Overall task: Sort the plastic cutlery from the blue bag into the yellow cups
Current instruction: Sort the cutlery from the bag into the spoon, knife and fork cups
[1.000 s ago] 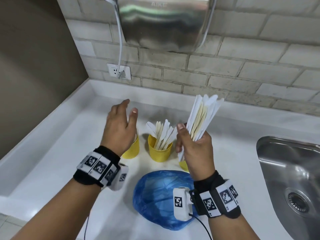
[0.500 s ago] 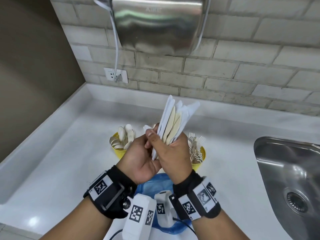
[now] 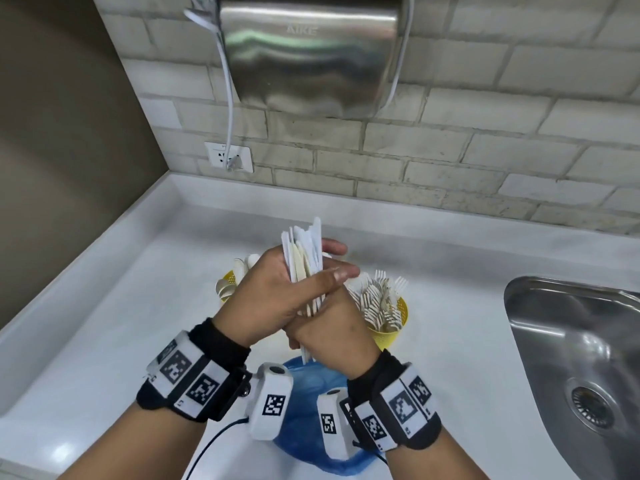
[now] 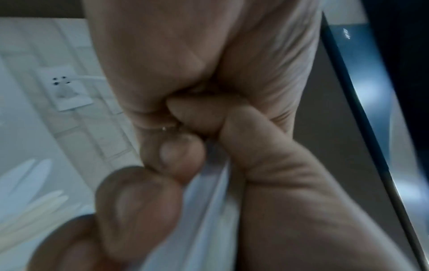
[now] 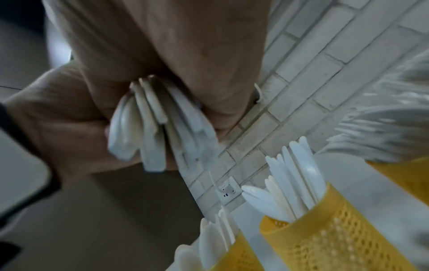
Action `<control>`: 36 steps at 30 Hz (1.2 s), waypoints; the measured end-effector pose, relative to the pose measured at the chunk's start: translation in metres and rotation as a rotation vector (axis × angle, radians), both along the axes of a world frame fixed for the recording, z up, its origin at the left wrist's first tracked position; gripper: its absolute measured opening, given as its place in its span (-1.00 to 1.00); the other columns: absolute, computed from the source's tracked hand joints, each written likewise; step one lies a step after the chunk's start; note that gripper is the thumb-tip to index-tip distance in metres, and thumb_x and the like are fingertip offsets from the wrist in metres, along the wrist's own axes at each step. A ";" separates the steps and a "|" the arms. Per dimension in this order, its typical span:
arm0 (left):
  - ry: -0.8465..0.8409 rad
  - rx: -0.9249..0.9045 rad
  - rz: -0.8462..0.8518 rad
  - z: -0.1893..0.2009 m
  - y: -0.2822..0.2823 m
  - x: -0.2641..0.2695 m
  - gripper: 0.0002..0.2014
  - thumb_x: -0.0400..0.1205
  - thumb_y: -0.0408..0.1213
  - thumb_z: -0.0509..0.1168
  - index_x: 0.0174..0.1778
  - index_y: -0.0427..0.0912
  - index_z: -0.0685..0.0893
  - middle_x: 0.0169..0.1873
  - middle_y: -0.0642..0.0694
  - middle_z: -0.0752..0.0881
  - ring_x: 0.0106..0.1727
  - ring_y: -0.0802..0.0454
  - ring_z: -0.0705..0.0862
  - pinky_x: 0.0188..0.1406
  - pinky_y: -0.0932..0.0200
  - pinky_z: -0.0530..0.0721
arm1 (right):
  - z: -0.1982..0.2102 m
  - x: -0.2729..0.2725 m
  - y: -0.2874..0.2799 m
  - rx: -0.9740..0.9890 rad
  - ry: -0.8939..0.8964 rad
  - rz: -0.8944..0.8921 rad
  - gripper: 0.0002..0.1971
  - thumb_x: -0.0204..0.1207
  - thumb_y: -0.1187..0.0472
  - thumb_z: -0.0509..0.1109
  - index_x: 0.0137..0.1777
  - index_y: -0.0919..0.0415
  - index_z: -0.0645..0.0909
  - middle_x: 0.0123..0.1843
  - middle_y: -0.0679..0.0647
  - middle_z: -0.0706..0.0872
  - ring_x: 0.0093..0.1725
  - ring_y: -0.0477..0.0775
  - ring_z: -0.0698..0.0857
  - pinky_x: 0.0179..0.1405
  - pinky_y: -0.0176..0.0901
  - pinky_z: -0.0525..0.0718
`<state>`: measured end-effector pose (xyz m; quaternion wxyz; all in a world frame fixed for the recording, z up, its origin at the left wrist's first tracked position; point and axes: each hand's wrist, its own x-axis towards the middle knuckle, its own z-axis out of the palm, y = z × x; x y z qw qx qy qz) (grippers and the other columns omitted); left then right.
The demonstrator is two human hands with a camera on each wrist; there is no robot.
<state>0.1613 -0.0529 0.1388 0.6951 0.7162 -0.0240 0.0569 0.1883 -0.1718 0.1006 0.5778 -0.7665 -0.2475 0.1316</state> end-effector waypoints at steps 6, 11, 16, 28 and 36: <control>0.009 0.014 -0.007 -0.005 -0.004 0.002 -0.88 0.69 -0.44 0.42 -0.16 -0.20 0.72 -0.29 -0.28 0.84 0.04 -0.44 0.82 0.26 -0.19 0.77 | -0.004 0.004 -0.005 -0.023 0.147 0.032 -0.79 0.32 0.39 0.52 -0.07 0.15 0.73 -0.34 -0.02 0.83 -0.23 -0.04 0.85 -0.13 0.05 0.87; -0.031 -0.022 0.021 -0.002 -0.006 0.009 -0.86 0.62 -0.36 0.53 -0.22 -0.16 0.73 -0.35 -0.23 0.81 0.03 -0.46 0.82 0.09 -0.17 0.80 | -0.006 -0.001 -0.009 0.115 0.319 0.103 -0.75 0.41 0.34 0.54 -0.14 -0.08 0.70 -0.42 0.06 0.69 -0.44 0.11 0.67 -0.24 0.05 0.72; 0.032 0.031 -0.146 -0.011 -0.004 0.009 -0.79 0.59 -0.26 0.57 0.08 -0.25 0.78 0.00 -0.38 0.84 0.04 -0.19 0.82 -0.01 0.00 0.82 | -0.021 0.008 0.001 0.073 0.316 -0.044 -0.71 0.18 0.07 0.41 -0.05 -0.06 0.69 -0.45 0.09 0.62 -0.49 0.26 0.64 -0.31 0.09 0.67; -0.030 0.081 0.078 -0.013 0.013 0.009 -0.80 0.75 -0.29 0.38 -0.14 -0.24 0.55 -0.52 -0.10 0.57 -0.52 -0.15 0.58 -0.36 -0.10 0.70 | 0.038 0.050 -0.064 -0.069 0.006 0.085 -0.41 0.26 -0.28 0.47 0.24 0.01 0.70 -0.05 0.00 0.75 -0.15 0.07 0.75 -0.03 0.27 0.76; 0.010 0.258 -0.121 -0.004 -0.009 0.006 -0.73 0.68 -0.35 0.45 -0.33 -0.05 0.65 -0.62 -0.16 0.60 -0.60 -0.12 0.55 -0.46 -0.08 0.62 | 0.075 0.043 -0.025 0.178 -0.092 -0.004 -0.81 0.50 0.20 0.65 -0.10 0.29 0.72 -0.29 0.16 0.72 -0.31 -0.05 0.67 -0.27 -0.23 0.62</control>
